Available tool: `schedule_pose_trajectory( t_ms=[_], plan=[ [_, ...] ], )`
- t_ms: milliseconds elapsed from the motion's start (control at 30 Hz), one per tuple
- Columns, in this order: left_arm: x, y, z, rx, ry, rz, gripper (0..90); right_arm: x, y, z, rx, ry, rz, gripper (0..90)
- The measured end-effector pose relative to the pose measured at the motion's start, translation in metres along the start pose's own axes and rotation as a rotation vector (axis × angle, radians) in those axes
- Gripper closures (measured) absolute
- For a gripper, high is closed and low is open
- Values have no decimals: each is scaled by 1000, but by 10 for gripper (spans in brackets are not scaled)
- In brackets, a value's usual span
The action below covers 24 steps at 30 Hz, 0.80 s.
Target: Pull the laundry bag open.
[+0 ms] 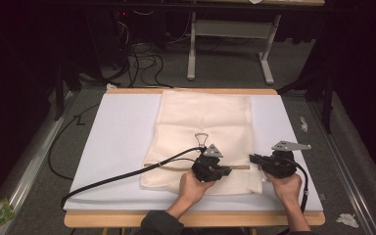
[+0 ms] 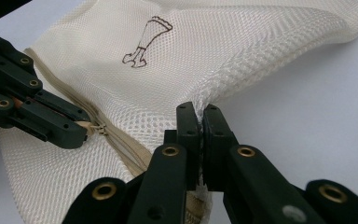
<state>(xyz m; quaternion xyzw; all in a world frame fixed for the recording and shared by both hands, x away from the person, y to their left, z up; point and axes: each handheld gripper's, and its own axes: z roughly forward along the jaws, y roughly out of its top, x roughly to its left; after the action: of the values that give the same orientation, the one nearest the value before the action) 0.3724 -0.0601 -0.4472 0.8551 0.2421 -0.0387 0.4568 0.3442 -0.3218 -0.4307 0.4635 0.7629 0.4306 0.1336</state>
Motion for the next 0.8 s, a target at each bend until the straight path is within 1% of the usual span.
schedule_pose_trajectory(
  t_ms=[100, 200, 300, 367, 467, 500, 567, 633, 667, 800],
  plan=[
    [0, 0, -1, 2, 3, 4, 871, 1, 0, 0, -4, -1, 0, 886],
    [-1, -1, -1, 2, 14, 12, 871, 0, 1, 1, -5, -2, -2, 886],
    [2, -3, -3, -7, 8, 5, 872, 0, 1, 0, -5, -2, -2, 886],
    [8, -6, -5, -14, -4, -23, 872, 0, 0, -1, -17, -8, -1, 886],
    [8, -7, -6, -11, 5, -18, 872, 1, 0, 0, -15, -10, 3, 886],
    [7, -7, -7, -11, 10, -12, 872, 1, -1, 0, -16, -11, -2, 886],
    [6, -8, -9, -17, 19, -5, 872, 1, -1, 2, -15, -8, 6, 886],
    [6, -8, -9, -16, 19, -6, 871, 1, -1, 2, -15, -7, 5, 886],
    [7, -9, -9, -13, 21, -6, 872, 1, 0, 2, -15, -10, -3, 886],
    [8, -12, -12, -10, 24, -10, 872, 0, -1, 1, -19, -10, 1, 886]
  ],
)
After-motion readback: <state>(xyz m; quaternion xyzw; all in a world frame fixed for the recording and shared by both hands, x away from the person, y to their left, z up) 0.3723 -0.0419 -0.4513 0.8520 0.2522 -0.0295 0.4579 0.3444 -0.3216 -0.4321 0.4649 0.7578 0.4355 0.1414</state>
